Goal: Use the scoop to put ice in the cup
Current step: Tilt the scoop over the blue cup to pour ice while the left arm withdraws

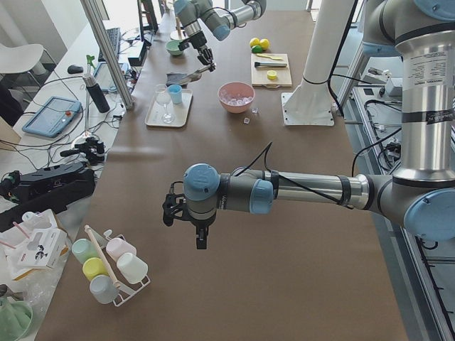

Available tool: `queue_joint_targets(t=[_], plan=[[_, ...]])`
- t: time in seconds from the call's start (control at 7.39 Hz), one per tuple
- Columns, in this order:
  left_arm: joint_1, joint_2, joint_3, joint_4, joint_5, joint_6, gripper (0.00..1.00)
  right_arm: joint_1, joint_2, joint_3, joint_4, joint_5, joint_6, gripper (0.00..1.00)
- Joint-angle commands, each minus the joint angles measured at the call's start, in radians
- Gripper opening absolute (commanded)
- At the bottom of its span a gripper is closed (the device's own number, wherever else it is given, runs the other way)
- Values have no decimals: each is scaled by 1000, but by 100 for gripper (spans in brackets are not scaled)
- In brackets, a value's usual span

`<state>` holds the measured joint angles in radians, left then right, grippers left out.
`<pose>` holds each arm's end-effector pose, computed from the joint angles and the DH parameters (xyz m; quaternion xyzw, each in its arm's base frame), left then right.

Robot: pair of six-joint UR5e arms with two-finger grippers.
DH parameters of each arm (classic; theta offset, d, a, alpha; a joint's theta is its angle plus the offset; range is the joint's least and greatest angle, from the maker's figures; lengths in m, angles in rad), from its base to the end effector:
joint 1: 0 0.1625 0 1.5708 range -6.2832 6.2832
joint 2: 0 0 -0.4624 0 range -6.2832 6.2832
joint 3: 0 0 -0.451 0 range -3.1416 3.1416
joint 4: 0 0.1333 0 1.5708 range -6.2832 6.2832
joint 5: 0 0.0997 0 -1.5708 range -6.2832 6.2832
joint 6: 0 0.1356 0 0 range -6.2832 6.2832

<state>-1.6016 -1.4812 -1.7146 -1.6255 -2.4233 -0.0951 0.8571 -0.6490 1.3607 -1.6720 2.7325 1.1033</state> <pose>-0.0471 -0.5166 0.6765 0.0363 0.4142 -0.0347 0.9088 -0.5317 -0.6276 0.1345 -0.2582 -0.5200 -0.0075 0.8142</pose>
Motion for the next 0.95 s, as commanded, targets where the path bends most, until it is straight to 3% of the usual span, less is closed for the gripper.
queue_joint_targets(t=[0.0, 0.41, 0.68, 0.81], plan=[[2, 1, 3, 0, -2, 0, 98, 0, -1, 0, 0, -1, -2, 0], [3, 1, 4, -1, 1, 0, 98, 0, -6, 5, 9, -40, -10, 0], [6, 7, -5, -1, -3, 0, 98, -3, -52, 102, 15, -285, 3, 0], [6, 7, -5, -1, -5, 0, 98, -3, -93, 150, 11, -333, 1, 0]])
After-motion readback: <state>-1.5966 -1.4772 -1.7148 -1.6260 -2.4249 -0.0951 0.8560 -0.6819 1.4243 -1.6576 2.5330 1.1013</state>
